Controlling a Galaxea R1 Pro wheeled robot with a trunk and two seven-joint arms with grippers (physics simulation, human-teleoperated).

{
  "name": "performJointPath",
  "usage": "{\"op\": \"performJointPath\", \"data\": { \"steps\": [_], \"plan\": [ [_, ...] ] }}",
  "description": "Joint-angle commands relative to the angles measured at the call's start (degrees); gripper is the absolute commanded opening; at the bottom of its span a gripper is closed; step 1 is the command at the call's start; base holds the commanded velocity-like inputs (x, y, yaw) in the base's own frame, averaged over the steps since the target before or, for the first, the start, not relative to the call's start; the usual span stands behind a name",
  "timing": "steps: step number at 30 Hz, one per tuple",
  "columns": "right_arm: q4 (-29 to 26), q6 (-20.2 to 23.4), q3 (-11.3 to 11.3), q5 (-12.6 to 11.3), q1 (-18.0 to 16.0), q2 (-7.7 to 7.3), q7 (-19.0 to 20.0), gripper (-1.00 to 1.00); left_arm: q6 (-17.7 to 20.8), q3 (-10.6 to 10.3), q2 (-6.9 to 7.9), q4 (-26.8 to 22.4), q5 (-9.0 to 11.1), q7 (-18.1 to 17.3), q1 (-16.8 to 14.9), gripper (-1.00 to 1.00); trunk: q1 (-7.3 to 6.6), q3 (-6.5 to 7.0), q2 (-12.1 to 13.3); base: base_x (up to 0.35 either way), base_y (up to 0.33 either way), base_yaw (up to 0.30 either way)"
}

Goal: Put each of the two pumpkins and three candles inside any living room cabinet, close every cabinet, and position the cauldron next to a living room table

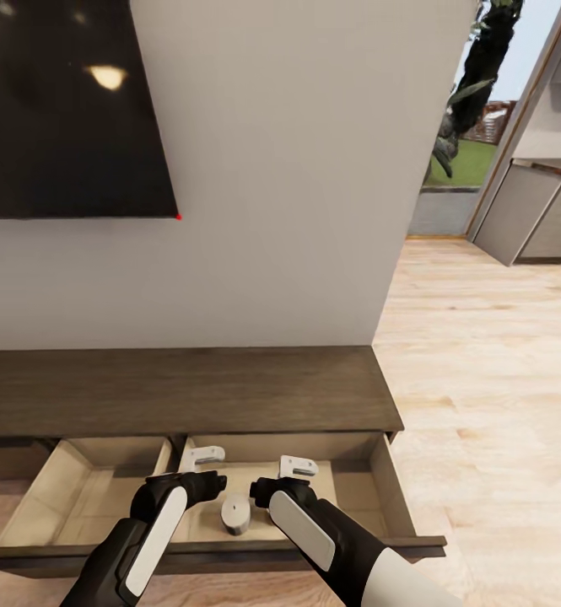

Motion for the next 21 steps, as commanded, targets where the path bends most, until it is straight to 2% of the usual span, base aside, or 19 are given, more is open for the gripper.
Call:
{"op": "performJointPath", "data": {
  "steps": [1,10,12,16,21],
  "plan": [
    [0.0,0.2,0.1,-0.2,-0.1,0.0,-0.4,1.0,0.1,0.0,0.02,-0.1,0.6,0.6,0.0,1.0,-0.23,0.14,0.4,0.0,0.0,0.0],
    [0.0,0.2,-0.1,-0.2,-0.1,0.0,-0.4,1.0,0.1,-0.1,-0.1,-0.1,0.5,0.6,0.0,1.0,-2.21,1.75,4.0,0.0,0.0,0.0],
    [0.0,0.2,-0.6,-0.2,-0.1,0.0,-0.4,1.0,0.3,-0.1,-0.08,-0.1,0.5,0.6,0.0,1.0,-2.65,2.11,4.8,0.0,0.0,0.0],
    [0.0,0.4,-3.7,-0.3,-0.1,0.0,-0.4,1.0,2.1,-0.1,-0.16,-0.1,0.6,0.6,0.0,1.0,-3.52,2.83,6.4,0.0,0.0,-0.036],
    [0.0,1.6,-4.6,-0.3,-0.1,0.0,-0.3,1.0,2.8,0.0,-0.36,-0.1,0.4,0.6,0.0,1.0,-4.62,3.73,8.4,0.0,0.0,-0.204]
  ]
}}
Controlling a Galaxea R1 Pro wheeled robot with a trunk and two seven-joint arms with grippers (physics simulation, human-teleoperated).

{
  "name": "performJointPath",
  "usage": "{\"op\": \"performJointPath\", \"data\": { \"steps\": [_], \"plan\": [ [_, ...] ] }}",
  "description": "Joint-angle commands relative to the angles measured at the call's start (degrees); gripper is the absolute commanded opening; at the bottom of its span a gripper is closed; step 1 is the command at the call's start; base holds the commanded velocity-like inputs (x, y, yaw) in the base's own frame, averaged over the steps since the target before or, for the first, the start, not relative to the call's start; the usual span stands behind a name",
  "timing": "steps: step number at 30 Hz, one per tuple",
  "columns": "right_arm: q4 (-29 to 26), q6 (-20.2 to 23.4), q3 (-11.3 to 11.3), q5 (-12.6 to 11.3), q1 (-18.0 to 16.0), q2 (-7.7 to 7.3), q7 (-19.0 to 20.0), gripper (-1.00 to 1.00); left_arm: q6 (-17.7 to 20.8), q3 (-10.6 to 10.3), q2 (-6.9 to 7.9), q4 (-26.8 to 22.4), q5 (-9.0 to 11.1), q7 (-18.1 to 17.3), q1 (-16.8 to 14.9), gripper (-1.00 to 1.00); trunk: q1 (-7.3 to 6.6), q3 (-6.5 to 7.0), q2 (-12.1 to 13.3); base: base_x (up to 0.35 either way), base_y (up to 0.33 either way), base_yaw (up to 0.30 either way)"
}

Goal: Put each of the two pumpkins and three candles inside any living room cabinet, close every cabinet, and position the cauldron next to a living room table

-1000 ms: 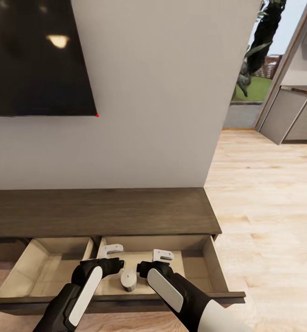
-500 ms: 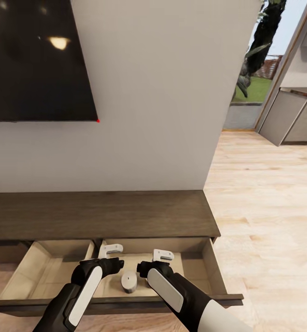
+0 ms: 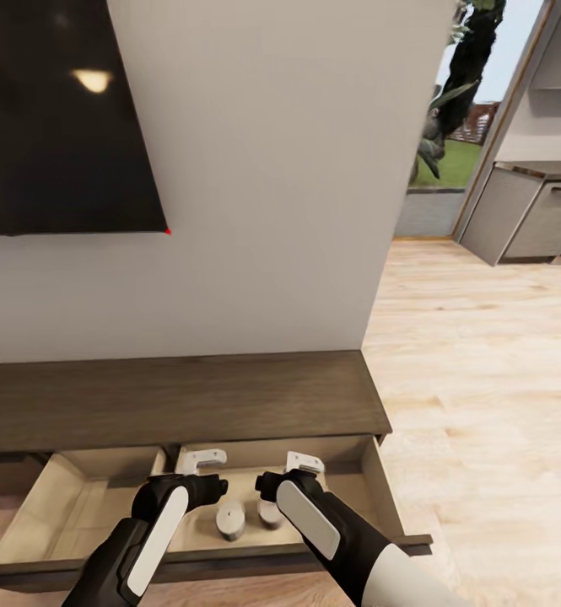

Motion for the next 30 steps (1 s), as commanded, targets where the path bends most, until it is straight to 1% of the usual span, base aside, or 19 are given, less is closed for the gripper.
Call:
{"op": "performJointPath", "data": {
  "steps": [1,4,8,30],
  "plan": [
    [0.0,0.3,0.1,-0.2,-0.1,0.0,-0.3,1.0,0.2,0.0,0.02,-0.1,0.6,0.6,0.0,1.0,-0.23,0.14,0.4,0.0,0.0,-0.247],
    [0.0,0.5,0.0,-0.2,-0.1,0.0,-0.3,1.0,0.3,0.0,-0.02,-0.1,0.5,0.6,0.0,1.0,-0.89,0.67,1.6,0.0,0.0,-0.244],
    [0.0,0.5,0.0,-0.2,-0.1,0.0,-0.3,1.0,0.3,0.0,0.0,-0.1,0.4,0.6,0.0,1.0,-1.77,1.39,3.2,0.0,0.0,-0.089],
    [0.0,0.3,0.1,-0.1,-0.1,0.0,-0.3,1.0,0.3,-0.1,-0.13,0.0,0.4,0.6,0.0,1.0,-6.6,5.34,12.0,0.0,0.0,-0.003]
  ]
}}
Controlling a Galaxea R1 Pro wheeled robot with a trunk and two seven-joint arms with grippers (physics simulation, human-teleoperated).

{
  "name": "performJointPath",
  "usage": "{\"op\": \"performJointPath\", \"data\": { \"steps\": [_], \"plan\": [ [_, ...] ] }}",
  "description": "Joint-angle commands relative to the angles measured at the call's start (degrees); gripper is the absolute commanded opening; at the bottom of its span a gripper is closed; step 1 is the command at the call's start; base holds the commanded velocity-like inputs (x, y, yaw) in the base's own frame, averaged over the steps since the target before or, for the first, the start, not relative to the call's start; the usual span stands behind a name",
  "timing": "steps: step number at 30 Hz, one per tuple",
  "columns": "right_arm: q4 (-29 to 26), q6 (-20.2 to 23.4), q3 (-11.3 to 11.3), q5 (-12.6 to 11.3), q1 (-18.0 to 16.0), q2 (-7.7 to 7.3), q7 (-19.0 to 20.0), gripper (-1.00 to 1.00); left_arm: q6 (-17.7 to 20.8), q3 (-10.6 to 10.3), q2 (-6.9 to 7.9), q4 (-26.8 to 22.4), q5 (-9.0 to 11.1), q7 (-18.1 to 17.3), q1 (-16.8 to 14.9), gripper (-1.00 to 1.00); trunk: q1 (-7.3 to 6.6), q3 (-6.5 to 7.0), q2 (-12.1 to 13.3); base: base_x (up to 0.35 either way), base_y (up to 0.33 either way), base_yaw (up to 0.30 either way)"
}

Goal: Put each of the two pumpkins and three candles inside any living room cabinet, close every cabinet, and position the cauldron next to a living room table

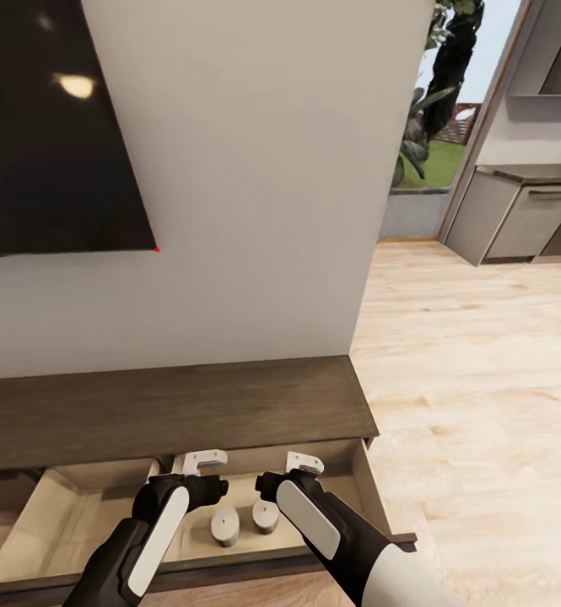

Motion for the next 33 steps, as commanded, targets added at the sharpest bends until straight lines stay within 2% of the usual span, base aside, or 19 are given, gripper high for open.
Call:
{"op": "performJointPath", "data": {
  "steps": [1,33],
  "plan": [
    [0.0,0.2,0.1,-0.2,-0.1,0.0,-0.4,1.0,0.1,-0.1,0.02,-0.1,0.6,0.6,0.0,1.0,-0.23,0.13,0.4,0.0,0.0,0.0],
    [0.0,0.2,0.2,-0.2,-0.1,0.0,-0.3,1.0,0.1,-0.1,0.18,0.1,0.7,0.6,-0.1,1.0,-7.25,5.88,13.2,0.0,0.0,0.0]
  ]
}}
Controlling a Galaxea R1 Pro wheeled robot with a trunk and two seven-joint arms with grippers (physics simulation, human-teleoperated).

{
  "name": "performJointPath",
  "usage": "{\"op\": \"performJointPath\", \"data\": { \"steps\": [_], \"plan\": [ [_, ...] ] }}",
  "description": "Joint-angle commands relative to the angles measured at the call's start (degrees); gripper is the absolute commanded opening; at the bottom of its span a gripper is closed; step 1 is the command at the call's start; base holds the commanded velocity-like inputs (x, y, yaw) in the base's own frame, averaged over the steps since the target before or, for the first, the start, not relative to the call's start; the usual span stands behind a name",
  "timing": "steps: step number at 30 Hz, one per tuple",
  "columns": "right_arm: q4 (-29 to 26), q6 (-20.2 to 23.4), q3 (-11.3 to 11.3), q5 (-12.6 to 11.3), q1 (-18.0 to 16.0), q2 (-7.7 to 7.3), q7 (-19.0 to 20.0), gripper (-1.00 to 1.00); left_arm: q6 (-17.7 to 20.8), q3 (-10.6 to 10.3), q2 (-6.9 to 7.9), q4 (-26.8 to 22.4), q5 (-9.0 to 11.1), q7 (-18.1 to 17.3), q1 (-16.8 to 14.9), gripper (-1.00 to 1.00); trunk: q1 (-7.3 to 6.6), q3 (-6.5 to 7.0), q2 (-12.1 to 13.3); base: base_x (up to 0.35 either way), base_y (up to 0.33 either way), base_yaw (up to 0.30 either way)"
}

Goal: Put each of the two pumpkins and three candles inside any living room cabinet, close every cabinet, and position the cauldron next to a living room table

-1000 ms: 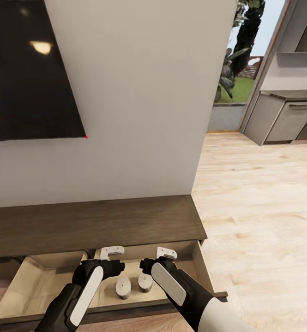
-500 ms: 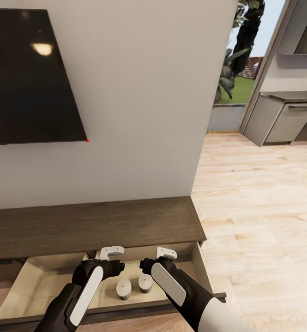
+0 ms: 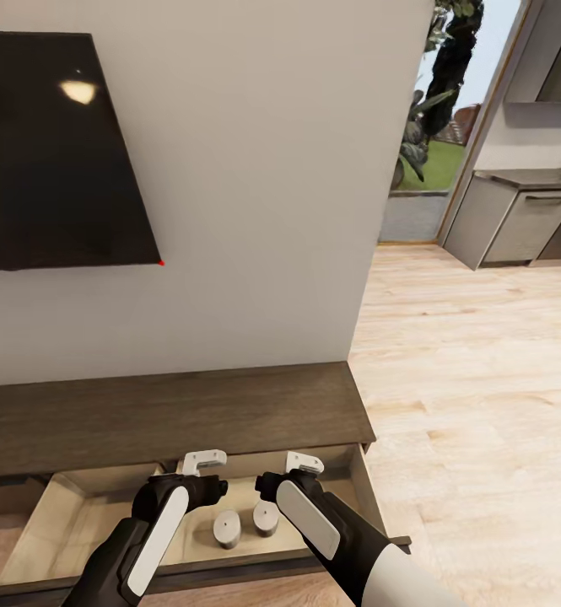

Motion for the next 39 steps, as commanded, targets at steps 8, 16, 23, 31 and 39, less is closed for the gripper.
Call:
{"op": "performJointPath", "data": {
  "steps": [8,16,23,31,39],
  "plan": [
    [0.0,0.3,0.1,-0.2,-0.1,0.0,-0.4,1.0,0.1,-0.1,-0.08,0.1,0.7,0.6,0.0,1.0,-1.76,1.39,3.2,0.0,0.0,0.0],
    [0.2,0.0,0.1,0.0,-0.1,0.0,-0.3,1.0,-0.1,-0.1,-0.04,7.3,0.9,0.8,-0.1,1.0,-3.52,2.82,6.4,0.0,0.0,0.0],
    [0.6,-0.9,0.2,0.2,0.1,-0.19,-0.4,1.0,-1.8,0.1,0.16,18.5,-0.2,2.4,-0.9,1.0,-5.05,4.08,9.2,0.0,0.0,0.0],
    [1.9,-8.1,0.8,0.4,1.0,-3.75,-0.3,1.0,-21.6,-0.2,-0.06,45.0,-0.6,2.9,-1.0,1.0,-6.81,5.52,12.4,0.0,0.0,0.0],
    [14.3,-15.7,2.4,0.4,3.7,-6.15,2.8,1.0,-32.2,-0.4,0.01,55.1,0.0,2.8,-0.8,1.0,-8.57,6.95,15.6,0.0,0.0,0.0]
  ]
}}
